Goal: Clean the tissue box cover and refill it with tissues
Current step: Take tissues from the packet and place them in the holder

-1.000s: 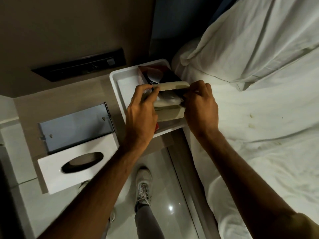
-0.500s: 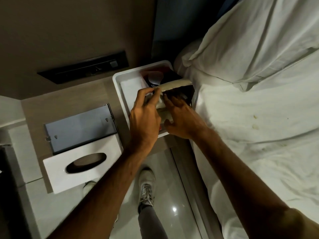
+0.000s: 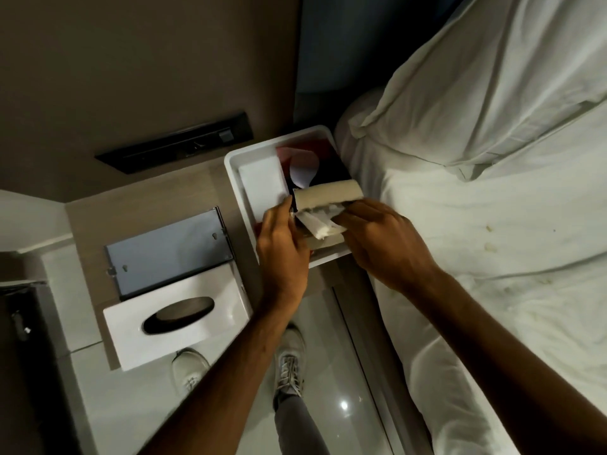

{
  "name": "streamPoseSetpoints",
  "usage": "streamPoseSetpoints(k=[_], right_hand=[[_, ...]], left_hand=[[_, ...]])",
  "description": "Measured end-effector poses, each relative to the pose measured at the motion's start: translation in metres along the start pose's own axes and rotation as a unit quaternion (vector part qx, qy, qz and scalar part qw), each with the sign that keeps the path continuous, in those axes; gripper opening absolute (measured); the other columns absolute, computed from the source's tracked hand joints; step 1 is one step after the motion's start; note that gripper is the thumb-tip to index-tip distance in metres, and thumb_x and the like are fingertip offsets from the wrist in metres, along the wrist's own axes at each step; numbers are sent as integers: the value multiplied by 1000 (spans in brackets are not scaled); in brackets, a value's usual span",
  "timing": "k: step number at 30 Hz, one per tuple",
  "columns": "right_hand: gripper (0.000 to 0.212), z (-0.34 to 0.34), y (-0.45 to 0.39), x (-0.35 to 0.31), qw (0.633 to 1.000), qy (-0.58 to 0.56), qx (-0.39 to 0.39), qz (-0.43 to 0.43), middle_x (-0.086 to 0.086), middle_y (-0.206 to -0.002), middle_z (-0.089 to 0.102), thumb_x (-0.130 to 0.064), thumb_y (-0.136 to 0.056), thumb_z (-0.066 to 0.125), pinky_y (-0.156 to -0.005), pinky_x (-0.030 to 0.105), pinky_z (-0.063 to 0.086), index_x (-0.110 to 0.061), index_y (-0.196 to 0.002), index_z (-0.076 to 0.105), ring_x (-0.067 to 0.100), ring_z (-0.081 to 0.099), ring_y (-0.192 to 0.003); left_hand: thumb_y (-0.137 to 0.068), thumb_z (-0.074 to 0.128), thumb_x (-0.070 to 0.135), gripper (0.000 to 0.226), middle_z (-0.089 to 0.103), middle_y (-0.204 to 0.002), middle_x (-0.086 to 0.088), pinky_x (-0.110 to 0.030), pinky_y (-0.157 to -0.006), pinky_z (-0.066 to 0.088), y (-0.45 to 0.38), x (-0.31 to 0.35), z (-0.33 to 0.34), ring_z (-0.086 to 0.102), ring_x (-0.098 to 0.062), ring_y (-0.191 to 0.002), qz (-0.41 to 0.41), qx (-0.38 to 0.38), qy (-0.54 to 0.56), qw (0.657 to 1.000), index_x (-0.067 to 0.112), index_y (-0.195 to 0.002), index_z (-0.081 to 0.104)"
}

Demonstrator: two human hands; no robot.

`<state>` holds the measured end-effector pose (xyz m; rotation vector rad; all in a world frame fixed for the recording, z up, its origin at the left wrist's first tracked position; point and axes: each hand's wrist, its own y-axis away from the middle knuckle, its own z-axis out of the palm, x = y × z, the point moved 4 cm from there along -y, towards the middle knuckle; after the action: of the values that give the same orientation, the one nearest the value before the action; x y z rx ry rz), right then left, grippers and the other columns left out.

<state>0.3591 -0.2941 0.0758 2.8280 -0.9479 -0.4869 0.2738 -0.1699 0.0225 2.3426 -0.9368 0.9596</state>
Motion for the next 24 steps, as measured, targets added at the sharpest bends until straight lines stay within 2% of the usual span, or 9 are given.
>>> streamPoseSetpoints(k=[4, 8, 9, 12, 14, 16, 18, 21, 24], right_hand=[[32, -20, 24, 4, 999, -51, 6, 16, 9, -108, 76, -16, -94, 71, -68, 35, 63, -13, -126, 69, 25, 75, -81], [35, -39, 35, 5, 997, -67, -12, 43, 3, -113, 78, -20, -93, 71, -72, 18, 48, -17, -128, 70, 17, 75, -85], [31, -46, 37, 3, 995, -86, -11, 53, -5, -107, 78, -21, -93, 71, -71, 11, 44, -18, -124, 72, 8, 71, -81], [17, -65, 41, -6, 972, -216, -21, 86, -35, -79, 67, -28, -93, 68, -62, 1, 43, -35, -109, 72, -12, 64, -73], [18, -75, 37, -24, 930, -355, -37, 82, -30, -94, 74, -28, -96, 67, -71, 4, 49, -39, -107, 75, -7, 71, -87], [21, -81, 29, -49, 863, -498, -52, 66, -12, -107, 80, -21, -97, 68, -81, 13, 56, -29, -114, 77, 6, 76, -101], [21, -76, 18, -70, 809, -583, -53, 55, -4, -110, 80, -19, -96, 69, -83, 18, 58, -26, -115, 77, 13, 76, -105], [30, -36, 2, -94, 744, -656, -82, 99, 4, -123, 76, -23, -94, 72, -89, 24, 58, -21, -125, 72, 22, 73, -114], [36, 18, -12, -111, 689, -692, -101, 191, 5, -126, 75, -23, -89, 74, -86, 26, 60, -23, -125, 73, 23, 72, -115]], left_hand=[[-101, 58, 12, 41, 61, -142, -11, -43, -116, 48, 11, -28, 27, 56, -26, -137, -39, -56, 37, 997, 12, -142, 58], [-99, 56, 5, 37, 66, -134, -11, -20, -106, 47, 15, -61, 51, 63, -23, -125, -140, -126, 132, 973, 9, -136, 61], [-99, 56, 5, 41, 62, -140, -12, -13, -106, 44, 20, -70, 52, 60, -25, -129, -149, -139, 110, 973, 8, -140, 58], [-99, 60, 10, 43, 59, -145, -11, -18, -98, 50, 35, -95, 38, 59, -26, -131, -219, -113, 173, 954, 8, -141, 58], [-103, 56, 23, 38, 62, -142, -9, -23, -97, 52, 49, -109, 23, 59, -27, -130, -342, -114, 295, 885, 14, -139, 60], [-109, 41, 34, 37, 67, -133, -13, -45, -109, 50, 66, -115, 7, 61, -33, -126, -460, -129, 482, 735, 15, -134, 61], [-111, 33, 29, 37, 65, -123, -16, -54, -117, 40, 76, -123, -16, 57, -37, -125, -498, -124, 585, 628, 10, -129, 59], [-95, 59, 26, 26, 65, -114, -17, -51, -124, 33, 78, -137, -64, 59, -37, -115, -502, -125, 633, 577, 7, -111, 66], [-81, 65, 55, 53, 76, -118, -13, -49, -98, 59, 63, -151, -112, 73, -34, -107, -441, -141, 693, 552, 16, -114, 78]])
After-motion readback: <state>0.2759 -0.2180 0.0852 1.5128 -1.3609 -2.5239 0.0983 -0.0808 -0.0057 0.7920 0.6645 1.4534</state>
